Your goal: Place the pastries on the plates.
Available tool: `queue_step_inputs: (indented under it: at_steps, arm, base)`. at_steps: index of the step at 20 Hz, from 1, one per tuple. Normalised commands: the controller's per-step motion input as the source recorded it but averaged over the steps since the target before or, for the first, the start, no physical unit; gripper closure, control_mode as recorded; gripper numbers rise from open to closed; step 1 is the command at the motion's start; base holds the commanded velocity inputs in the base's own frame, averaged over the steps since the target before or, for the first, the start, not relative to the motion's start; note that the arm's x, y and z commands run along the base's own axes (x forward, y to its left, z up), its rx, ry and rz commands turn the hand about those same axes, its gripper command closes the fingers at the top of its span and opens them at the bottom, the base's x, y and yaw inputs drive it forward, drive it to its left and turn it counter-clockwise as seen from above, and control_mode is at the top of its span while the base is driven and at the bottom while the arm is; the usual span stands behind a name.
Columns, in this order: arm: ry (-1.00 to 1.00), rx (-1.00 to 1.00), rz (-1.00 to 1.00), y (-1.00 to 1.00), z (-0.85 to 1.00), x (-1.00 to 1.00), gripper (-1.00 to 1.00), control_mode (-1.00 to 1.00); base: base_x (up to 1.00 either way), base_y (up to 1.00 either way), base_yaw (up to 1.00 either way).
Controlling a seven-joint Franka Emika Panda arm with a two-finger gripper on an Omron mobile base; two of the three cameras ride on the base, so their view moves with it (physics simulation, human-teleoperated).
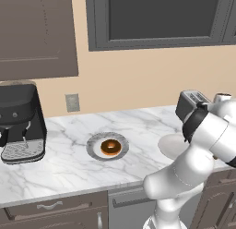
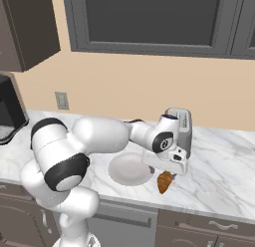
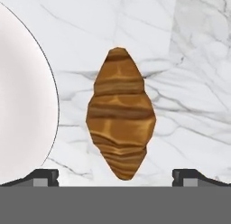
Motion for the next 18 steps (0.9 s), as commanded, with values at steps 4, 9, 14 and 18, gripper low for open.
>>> queue_step_inputs:
  at_steps: [4,9,14,18]
  arm:
    - [0.00,0.00,0.00,-0.06,-0.26,0.00,-1.00,-1.00]
    - [0.00,0.00,0.00,0.00,-0.27,0.00,-1.00,-1.00]
    - [0.00,0.00,0.00,0.00,-0.21,0.00,-1.00,-1.00]
    - [0.00,0.00,0.00,0.00,-0.17,0.00,-1.00,-1.00]
  base:
    - [0.00,0.00,0.00]
    - [0.00,0.00,0.00]
    - [0.00,0.00,0.00]
    - [0.00,0.00,0.00]
